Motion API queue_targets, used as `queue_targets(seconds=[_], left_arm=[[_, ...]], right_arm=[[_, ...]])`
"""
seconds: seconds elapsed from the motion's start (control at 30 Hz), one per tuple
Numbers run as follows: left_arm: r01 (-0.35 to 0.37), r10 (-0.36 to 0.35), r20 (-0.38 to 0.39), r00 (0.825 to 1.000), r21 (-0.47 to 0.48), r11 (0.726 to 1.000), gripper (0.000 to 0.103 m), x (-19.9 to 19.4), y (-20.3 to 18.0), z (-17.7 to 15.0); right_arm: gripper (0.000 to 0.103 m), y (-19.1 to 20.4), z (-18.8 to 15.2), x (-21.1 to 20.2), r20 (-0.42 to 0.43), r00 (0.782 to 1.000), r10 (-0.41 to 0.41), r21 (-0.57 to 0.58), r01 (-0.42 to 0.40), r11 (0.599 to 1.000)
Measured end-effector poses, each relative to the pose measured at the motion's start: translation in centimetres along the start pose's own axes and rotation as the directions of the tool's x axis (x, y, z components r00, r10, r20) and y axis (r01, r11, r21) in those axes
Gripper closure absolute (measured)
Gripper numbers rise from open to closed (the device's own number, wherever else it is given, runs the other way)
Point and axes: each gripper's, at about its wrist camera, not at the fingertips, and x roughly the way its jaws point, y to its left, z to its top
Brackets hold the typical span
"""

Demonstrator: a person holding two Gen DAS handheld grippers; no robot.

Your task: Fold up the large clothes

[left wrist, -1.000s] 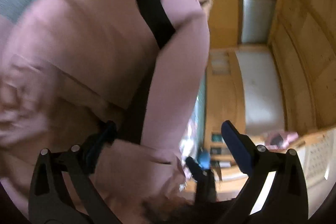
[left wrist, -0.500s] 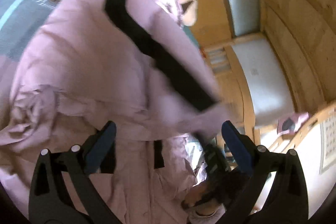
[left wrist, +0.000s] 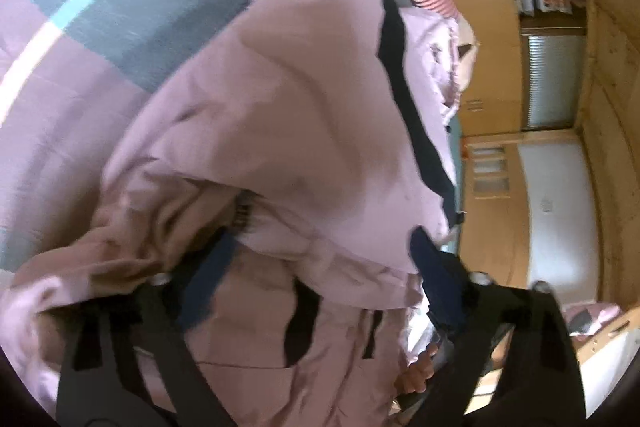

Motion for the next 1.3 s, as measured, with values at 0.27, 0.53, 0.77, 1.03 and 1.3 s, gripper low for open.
queue_targets(seconds=[0.27, 0.53, 0.77, 1.03, 1.3], left_arm=[[-0.106, 0.106, 0.027, 0.994, -0.014, 0.994, 0.066, -0.8, 1.8, 0.2], [-0.166, 0.165, 0.096, 0.982, 0.002, 0.986, 0.073, -2.2, 1.2, 0.0], [-0.192, 0.17, 0.188, 0.967, 0.103, 0.976, 0.015, -3.9, -1.7, -0.6], [-0.138, 0.129, 0.069, 0.989, 0.13, 0.982, 0.002, -1.7, -2.2, -0.9], [-0.279, 0.254, 0.158, 0.954, 0.164, 0.946, 0.076, -1.5, -2.1, 0.1]], right_arm=[[0.074, -0.8, -0.4, 0.5, -0.007, 0.999, 0.054, 0.062, -0.053, 0.997], [0.088, -0.5, -0.3, -3.4, 0.048, 0.966, 0.254, 0.154, -0.258, 0.954], [0.088, 3.6, -1.5, -5.8, -0.011, 0.954, 0.299, 0.017, -0.298, 0.954], [0.06, 3.9, -2.1, -4.9, -0.048, 0.979, 0.199, -0.035, -0.201, 0.979], [0.018, 2.2, -1.9, -4.4, -0.025, 0.995, 0.101, 0.01, -0.101, 0.995]])
